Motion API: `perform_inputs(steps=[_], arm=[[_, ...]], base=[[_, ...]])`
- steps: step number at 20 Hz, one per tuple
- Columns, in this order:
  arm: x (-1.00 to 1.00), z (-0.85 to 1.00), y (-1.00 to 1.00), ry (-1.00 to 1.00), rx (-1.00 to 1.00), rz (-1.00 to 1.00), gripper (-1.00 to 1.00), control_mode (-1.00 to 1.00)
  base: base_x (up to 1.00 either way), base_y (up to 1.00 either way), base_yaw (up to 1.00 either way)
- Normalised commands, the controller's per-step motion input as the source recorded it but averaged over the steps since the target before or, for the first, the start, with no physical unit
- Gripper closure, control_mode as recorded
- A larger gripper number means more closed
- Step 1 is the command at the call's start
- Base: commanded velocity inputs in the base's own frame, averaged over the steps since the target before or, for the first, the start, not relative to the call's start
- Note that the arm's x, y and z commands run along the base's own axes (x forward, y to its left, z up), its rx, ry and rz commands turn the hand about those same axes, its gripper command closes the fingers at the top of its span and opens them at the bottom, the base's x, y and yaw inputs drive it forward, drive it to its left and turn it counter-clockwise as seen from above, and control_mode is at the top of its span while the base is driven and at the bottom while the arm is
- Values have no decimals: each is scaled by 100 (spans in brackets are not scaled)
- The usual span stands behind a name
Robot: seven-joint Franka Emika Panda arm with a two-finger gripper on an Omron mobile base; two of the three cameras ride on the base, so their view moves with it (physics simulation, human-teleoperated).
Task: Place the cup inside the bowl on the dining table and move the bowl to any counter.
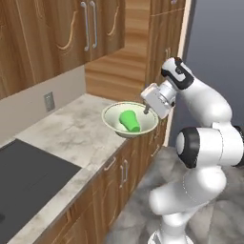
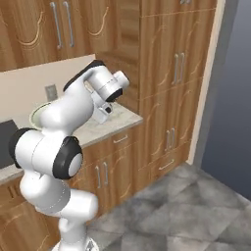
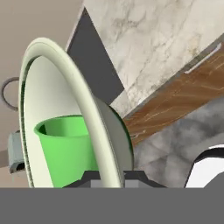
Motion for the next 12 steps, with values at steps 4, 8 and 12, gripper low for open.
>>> perform_inputs(steps=[4, 8, 12], arm=[[0, 0, 0, 0, 0, 0, 100, 100], [0, 0, 0, 0, 0, 0, 100, 100], [0, 0, 0, 0, 0, 0, 100, 100]], base=[[-3, -5, 63], [-16, -14, 61], [1, 0, 59]])
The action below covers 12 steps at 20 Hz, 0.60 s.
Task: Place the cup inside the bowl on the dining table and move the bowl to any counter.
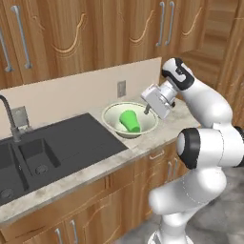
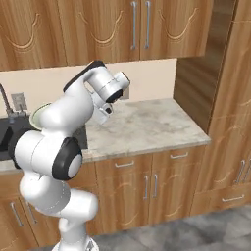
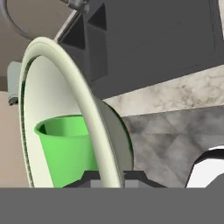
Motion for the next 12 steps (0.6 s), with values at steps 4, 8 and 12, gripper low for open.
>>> perform_inputs(steps=[4, 8, 12], arm=[[0, 0, 0, 0, 0, 0, 100, 100], [0, 0, 0, 0, 0, 0, 100, 100], [0, 0, 0, 0, 0, 0, 100, 100]], base=[[1, 0, 49], [0, -24, 14], [38, -44, 14]])
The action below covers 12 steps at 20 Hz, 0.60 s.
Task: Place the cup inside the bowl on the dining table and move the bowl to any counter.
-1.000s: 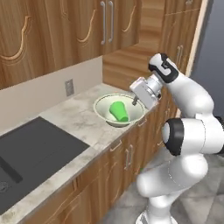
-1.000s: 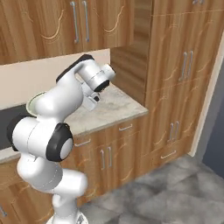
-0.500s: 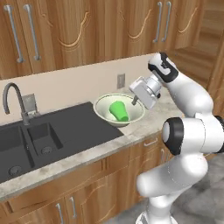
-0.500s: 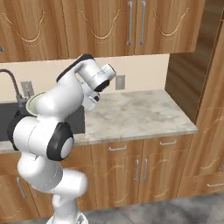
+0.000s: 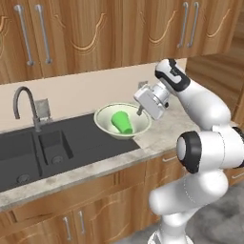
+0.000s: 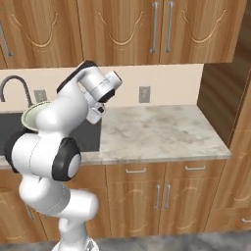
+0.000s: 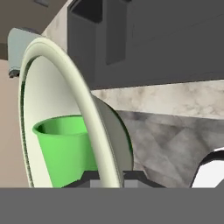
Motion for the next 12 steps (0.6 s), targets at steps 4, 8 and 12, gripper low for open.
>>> perform_inputs(steps=[4, 8, 12], arm=[[0, 0, 0, 0, 0, 0, 100, 100], [0, 0, 0, 0, 0, 0, 100, 100], [0, 0, 0, 0, 0, 0, 100, 100]], base=[[59, -84, 16], [43, -86, 15], [9, -32, 6]])
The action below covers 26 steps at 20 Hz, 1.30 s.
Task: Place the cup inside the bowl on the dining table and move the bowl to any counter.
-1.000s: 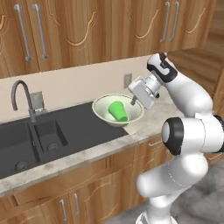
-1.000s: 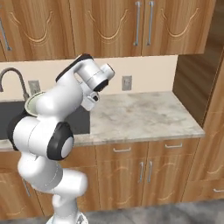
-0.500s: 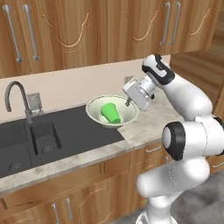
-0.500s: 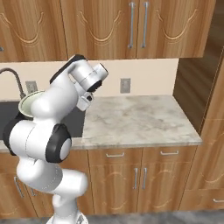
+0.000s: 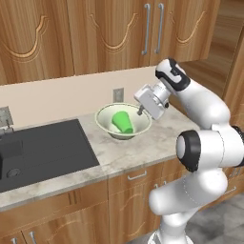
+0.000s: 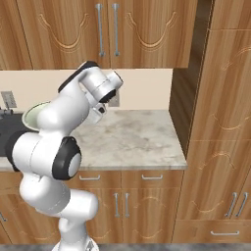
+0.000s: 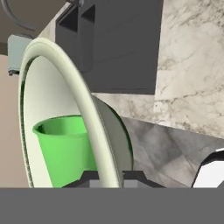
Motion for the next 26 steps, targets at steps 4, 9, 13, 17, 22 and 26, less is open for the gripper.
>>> perform_inputs(steps=[4, 9, 13, 17, 22, 26], arm=[[0, 0, 0, 0, 0, 0, 100, 100], [0, 0, 0, 0, 0, 0, 100, -100], [0, -12, 0, 0, 3, 0, 100, -100], [0, -35, 0, 0, 11, 0, 100, -100], [1, -44, -11, 0, 8, 0, 100, -100], [7, -53, -34, 0, 0, 0, 100, -100]], base=[[0, 0, 0], [0, 0, 0], [0, 0, 0], [0, 0, 0], [0, 0, 0], [0, 0, 0]])
